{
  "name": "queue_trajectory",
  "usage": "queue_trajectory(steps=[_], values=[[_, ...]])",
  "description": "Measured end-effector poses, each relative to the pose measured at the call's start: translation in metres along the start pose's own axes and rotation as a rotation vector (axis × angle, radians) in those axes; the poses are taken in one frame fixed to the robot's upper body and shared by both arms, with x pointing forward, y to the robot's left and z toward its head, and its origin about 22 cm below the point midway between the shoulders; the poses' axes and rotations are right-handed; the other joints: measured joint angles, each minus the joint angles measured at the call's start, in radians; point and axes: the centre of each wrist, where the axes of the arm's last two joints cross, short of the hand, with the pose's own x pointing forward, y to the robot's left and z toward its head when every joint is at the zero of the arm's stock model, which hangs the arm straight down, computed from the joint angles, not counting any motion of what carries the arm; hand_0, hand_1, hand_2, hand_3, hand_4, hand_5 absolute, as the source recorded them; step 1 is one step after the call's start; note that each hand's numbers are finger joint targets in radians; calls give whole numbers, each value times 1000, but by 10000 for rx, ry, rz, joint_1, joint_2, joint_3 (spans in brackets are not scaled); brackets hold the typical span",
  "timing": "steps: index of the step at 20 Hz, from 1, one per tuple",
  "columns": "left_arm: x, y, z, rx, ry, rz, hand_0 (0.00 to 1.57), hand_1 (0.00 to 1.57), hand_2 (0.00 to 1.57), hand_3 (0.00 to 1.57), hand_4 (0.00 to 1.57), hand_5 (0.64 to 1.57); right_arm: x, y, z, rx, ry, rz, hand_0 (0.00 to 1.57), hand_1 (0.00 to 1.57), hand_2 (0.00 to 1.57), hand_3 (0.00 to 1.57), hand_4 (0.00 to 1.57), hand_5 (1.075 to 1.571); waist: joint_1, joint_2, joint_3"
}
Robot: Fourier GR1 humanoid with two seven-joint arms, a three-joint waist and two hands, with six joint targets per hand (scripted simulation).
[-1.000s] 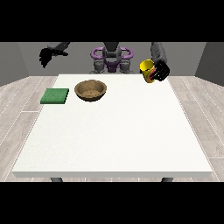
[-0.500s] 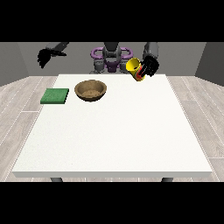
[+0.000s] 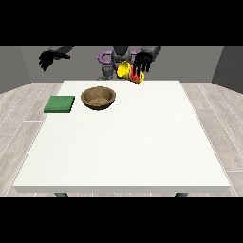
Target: Pick the cup and pour the ball into the bowl, then pick the bowl and place it on the pad
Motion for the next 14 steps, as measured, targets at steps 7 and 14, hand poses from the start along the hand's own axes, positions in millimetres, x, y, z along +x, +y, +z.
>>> queue_trajectory(steps=[7, 14], values=[[66, -3, -2, -641, -2007, -3194, 1509, 1509, 1571, 1571, 1571, 1042, -3, -1, -2, 175, -8, -72, 0, 0, 0, 0, 0, 1570, -248, -46, 0], [101, -18, 12, -896, -3996, -7158, 1465, 1465, 1571, 1571, 1481, 1216, -1, -6, -6, 242, 140, -155, 0, 0, 0, 0, 0, 1571, -228, -192, -3]])
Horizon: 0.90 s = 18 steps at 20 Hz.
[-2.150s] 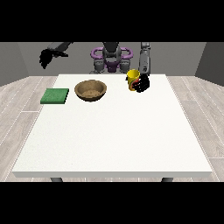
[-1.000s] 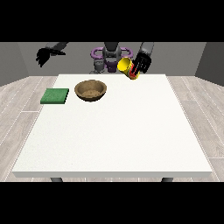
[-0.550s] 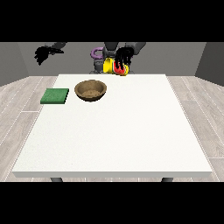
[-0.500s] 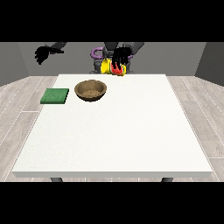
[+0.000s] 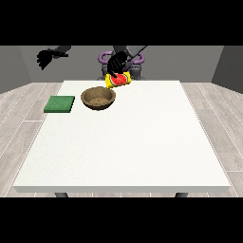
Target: Pick the cup and pour the ball into the bowl, then pick the bowl and place it on the pad
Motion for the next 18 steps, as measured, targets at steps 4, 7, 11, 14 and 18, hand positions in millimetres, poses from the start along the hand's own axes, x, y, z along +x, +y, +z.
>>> queue_trajectory(steps=[4, 7, 11, 14, 18], values=[[10, 7, -1, -21, -666, -1391, 1446, 1446, 1571, 1571, 1530, 1131, 1, -5, 1, -190, 1, 43, 0, 0, 0, 0, 0, 1571, 176, 18, -6], [20, 13, 0, -92, -1123, -1779, 1446, 1446, 1571, 1571, 1529, 1134, -2, -6, 5, -187, 291, -2, 0, 0, 0, 0, 0, 1569, 303, -188, -14], [9, 16, -2, 50, -774, -939, 1499, 1499, 1571, 1571, 1571, 1092, -4, 0, 3, -413, 631, -155, 0, 0, 0, 0, 0, 1567, 545, -230, -27], [-6, 16, -2, 96, 881, 2228, 1296, 1296, 1571, 1571, 1571, 1156, -7, -2, 9, -667, 783, -247, 0, 0, 0, 0, 0, 1567, 847, -269, -79], [-24, 3, 6, 325, 3011, 6443, 897, 897, 851, 476, 1264, 1437, -13, -1, 16, -990, 884, -324, 0, 0, 0, 0, 251, 1567, 1256, -175, -125]])
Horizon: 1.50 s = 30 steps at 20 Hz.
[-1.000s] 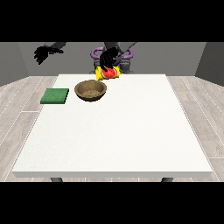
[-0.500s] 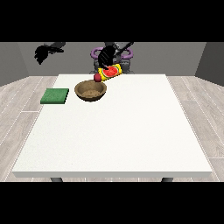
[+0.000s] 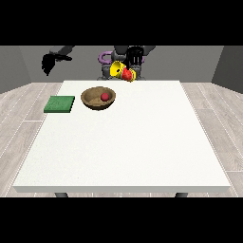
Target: Pick the cup and pour the ball into the bowl, then pick the bowl and place it on the pad
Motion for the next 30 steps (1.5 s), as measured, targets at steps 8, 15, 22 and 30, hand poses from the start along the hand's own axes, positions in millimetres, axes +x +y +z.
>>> queue_trajectory(steps=[8, 15, 22, 30], values=[[-31, -11, 31, 689, 2985, 8013, 0, 0, 0, 0, 0, 1560, 1, 41, -23, 240, -636, -261, 0, 0, 0, 0, 297, 1571, 21, 1280, -96], [-44, -19, 66, 799, 1686, 12197, 0, 0, 0, 0, 0, 1564, -11, 94, -40, -508, -826, -306, 0, 0, 0, 0, 319, 1570, 860, 1896, 29], [-80, -33, 92, 730, 965, 13404, 0, 0, 0, 0, 0, 1565, -21, 112, -51, -1193, -601, -622, 0, 0, 0, 0, 257, 1567, 1228, 1936, 92], [-111, -20, 93, 1020, 520, 13519, 0, 0, 0, 0, 0, 1565, -44, 115, -59, -1465, -641, -701, 0, 0, 0, 0, 160, 1563, 1365, 2277, 107]])
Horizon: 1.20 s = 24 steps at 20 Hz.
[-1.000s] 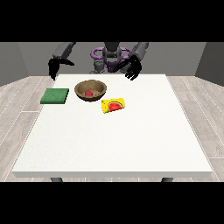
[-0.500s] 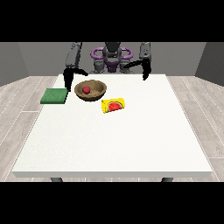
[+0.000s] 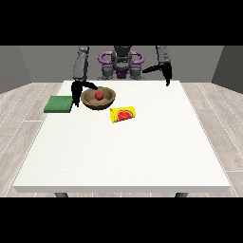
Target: Pick the cup and pour the ball into the bowl, then pick the bowl and place it on the pad
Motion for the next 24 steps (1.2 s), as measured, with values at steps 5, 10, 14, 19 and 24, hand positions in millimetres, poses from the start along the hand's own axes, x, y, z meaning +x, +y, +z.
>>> queue_trajectory(steps=[5, 10, 14, 19, 24], values=[[13, 0, -1, -110, -219, 54, 0, 0, 0, 0, 0, 1566, -9, -3, -5, -68, -57, -17, 0, 0, 0, 0, 126, 1562, 133, 208, 7], [15, 21, -5, -28, -324, 1, 0, 0, 0, 0, 0, 1569, -16, 7, -5, -297, 180, -273, 785, 785, 391, 0, 437, 1533, 123, 258, -61], [30, 21, -13, -198, -890, 27, 0, 0, 0, 0, 519, 1557, -16, -15, 1, -1436, -111, 939, 1571, 1571, 1571, 1506, 893, 1526, 463, 484, -297], [39, 9, -18, -636, -1199, 239, 0, 0, 0, 0, 762, 1507, -12, -28, 4, -2228, -252, 3827, 1571, 1571, 1571, 1397, 916, 1565, 1006, 551, -434], [22, 14, -10, -627, -552, 425, 0, 0, 0, 0, 963, 1422, -10, -25, 1, -2838, 1202, 5267, 1571, 1571, 1571, 950, 866, 1567, 1054, -124, -297]])
